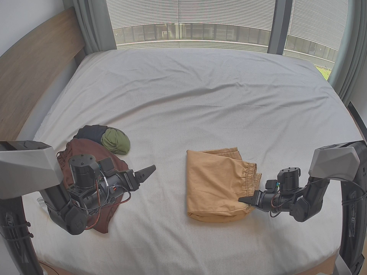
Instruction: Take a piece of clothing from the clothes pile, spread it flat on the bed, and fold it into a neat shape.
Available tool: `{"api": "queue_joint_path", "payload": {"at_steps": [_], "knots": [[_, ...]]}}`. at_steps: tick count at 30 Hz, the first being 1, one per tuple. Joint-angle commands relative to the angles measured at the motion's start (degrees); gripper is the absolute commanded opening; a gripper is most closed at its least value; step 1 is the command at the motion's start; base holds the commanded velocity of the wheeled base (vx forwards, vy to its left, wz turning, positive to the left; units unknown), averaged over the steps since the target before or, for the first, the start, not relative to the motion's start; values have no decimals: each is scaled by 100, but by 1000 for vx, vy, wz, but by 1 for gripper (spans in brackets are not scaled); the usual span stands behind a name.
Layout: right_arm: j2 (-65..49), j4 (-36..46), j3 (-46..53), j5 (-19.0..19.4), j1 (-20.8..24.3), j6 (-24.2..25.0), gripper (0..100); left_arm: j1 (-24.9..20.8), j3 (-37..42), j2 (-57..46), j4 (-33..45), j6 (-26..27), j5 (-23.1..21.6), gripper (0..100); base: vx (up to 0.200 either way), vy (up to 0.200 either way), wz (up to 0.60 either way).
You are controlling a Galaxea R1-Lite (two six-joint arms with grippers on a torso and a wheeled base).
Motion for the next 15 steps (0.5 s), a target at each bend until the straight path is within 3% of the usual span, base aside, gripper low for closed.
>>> {"api": "queue_joint_path", "payload": {"at_steps": [1,7,15], "knots": [[18,-2,11,12,0,-4,0,-1,0,4,-2,-1,-1,100,0,0,0],[18,-204,55,73,26,-12,0,8,-9,4,-2,-1,8,100,0,0,0],[-307,-1144,231,91,325,190,0,8,9,-66,-37,-1,16,100,0,0,0]]}}
